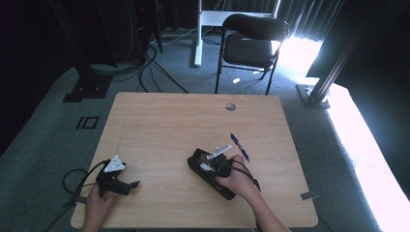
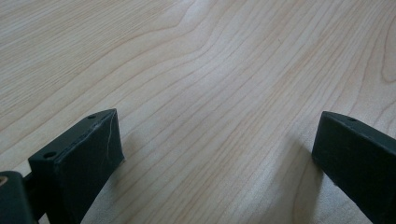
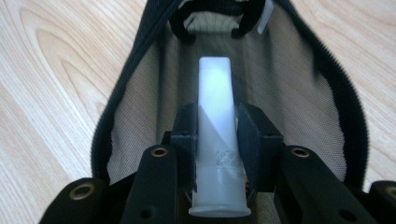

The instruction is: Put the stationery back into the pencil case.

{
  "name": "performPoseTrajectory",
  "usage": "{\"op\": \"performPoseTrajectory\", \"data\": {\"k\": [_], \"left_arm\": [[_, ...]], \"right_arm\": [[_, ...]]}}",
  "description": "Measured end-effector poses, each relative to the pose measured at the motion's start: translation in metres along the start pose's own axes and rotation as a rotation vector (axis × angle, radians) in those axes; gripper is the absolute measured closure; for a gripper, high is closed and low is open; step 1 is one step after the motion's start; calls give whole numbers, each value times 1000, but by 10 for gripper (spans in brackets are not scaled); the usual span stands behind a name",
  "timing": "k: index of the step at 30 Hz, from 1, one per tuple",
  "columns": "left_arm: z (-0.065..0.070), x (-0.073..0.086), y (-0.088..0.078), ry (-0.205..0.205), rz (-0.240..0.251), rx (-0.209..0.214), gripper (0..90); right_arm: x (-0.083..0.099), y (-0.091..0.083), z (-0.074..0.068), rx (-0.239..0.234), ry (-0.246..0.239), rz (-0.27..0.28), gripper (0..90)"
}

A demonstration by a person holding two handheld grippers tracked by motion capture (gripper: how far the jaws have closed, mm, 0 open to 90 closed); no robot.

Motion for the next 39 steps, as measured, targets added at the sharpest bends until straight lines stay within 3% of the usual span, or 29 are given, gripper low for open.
{"op": "performPoseTrajectory", "data": {"k": [7, 15, 25, 34, 39], "left_arm": [[0, 0, 0, 0, 0, 0, 19], [0, 0, 0, 0, 0, 0, 19], [0, 0, 0, -1, 1, 0, 19], [0, 0, 0, -1, 1, 0, 19], [0, 0, 0, -1, 0, 0, 19]], "right_arm": [[4, 5, 1, 1, -7, -41, 681], [4, 1, 1, -1, -17, -43, 637], [-3, -19, 6, -16, 19, 44, 634], [-13, -48, 8, -27, 33, 171, 644], [-17, -63, 19, -19, 60, 242, 643]]}}
Point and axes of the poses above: each handheld gripper's, and its own axes: y roughly forward along the jaws, x roughly out of its underside, z roughly to its right, the point moved 10 cm from there along y, roughly forward along the jaws, and after that the axes turned 14 degrees about -z, right-handed, at the moved point
